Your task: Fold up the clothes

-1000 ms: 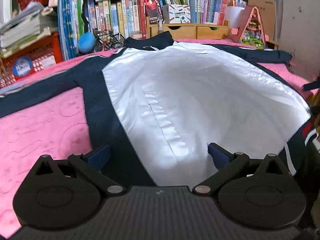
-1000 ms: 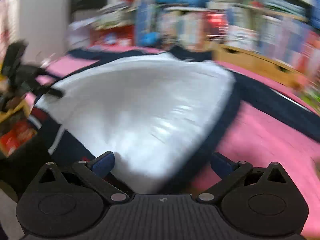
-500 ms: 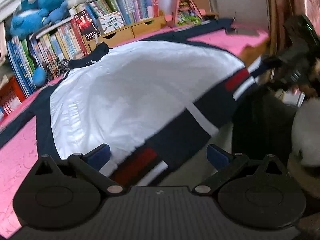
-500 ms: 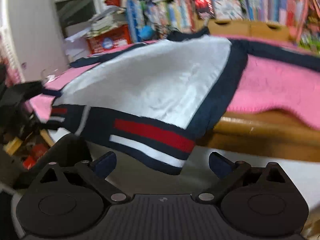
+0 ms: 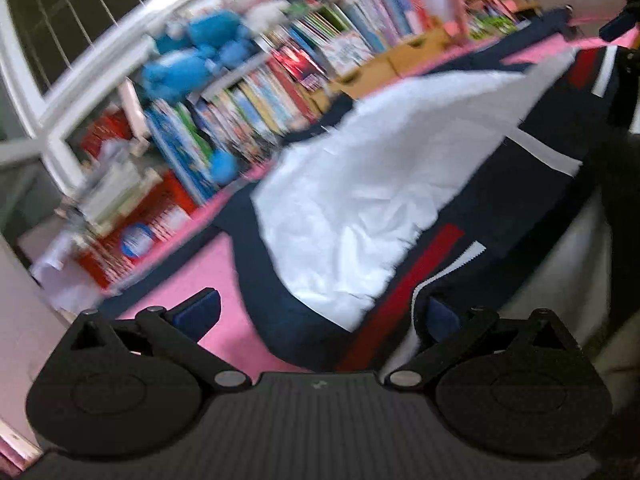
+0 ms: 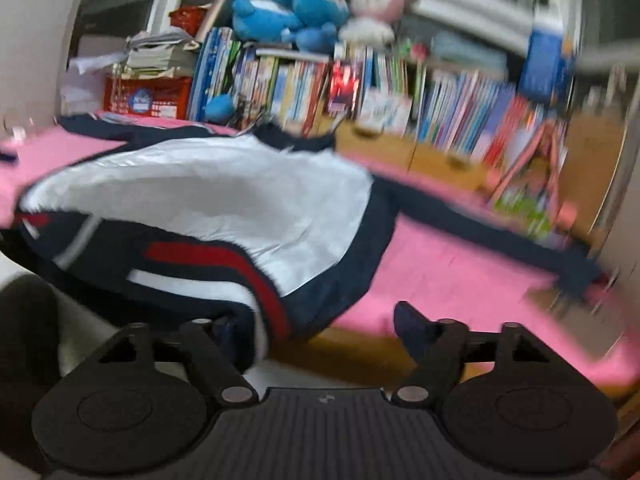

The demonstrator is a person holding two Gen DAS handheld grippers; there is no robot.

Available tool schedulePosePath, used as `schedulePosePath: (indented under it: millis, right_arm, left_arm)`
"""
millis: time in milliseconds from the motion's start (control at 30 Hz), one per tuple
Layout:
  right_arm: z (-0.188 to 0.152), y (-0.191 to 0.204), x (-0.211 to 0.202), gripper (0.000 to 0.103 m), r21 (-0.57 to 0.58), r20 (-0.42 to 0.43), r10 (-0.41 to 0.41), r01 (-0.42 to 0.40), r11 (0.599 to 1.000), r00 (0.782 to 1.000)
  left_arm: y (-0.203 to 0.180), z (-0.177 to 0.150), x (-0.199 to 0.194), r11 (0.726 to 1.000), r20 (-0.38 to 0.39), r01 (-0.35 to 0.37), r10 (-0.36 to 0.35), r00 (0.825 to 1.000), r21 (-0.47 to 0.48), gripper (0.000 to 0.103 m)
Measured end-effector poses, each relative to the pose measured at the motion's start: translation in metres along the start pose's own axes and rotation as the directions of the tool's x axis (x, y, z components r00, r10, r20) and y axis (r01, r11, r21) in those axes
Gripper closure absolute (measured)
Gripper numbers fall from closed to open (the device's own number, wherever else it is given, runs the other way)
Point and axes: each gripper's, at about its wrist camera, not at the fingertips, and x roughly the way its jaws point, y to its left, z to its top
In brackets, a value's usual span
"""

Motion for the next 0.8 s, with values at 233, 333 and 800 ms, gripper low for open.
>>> schedulePosePath:
  millis: [233,333,800]
  right_arm:
    - [0.001,0.055,-0.004,0.022,-0.302,0.117,-0.067,0.1,0.948,0.991]
    - [-0.017,0.081,-0.003,0.021,-0.352,0.077,-0.008,0.035,0.935,0.997]
    - [0.062,0.011,-0.026,0.034,-0.136,0.409,-0.302,0.384,0.913,0.861]
  left_arm:
    - [0.042,0.034,0.009,0.984,0.057,-0.112,0.121,0.991,-0.141,0.0]
    - [0.064,0.044,0.01,0.965,0.072,-0.088,0.108,0.991,-0.246,0.0]
    - [0.102,0.092,-0.012,0.973,0.23,-0.173,0.205,0.951,-0.151,0.0]
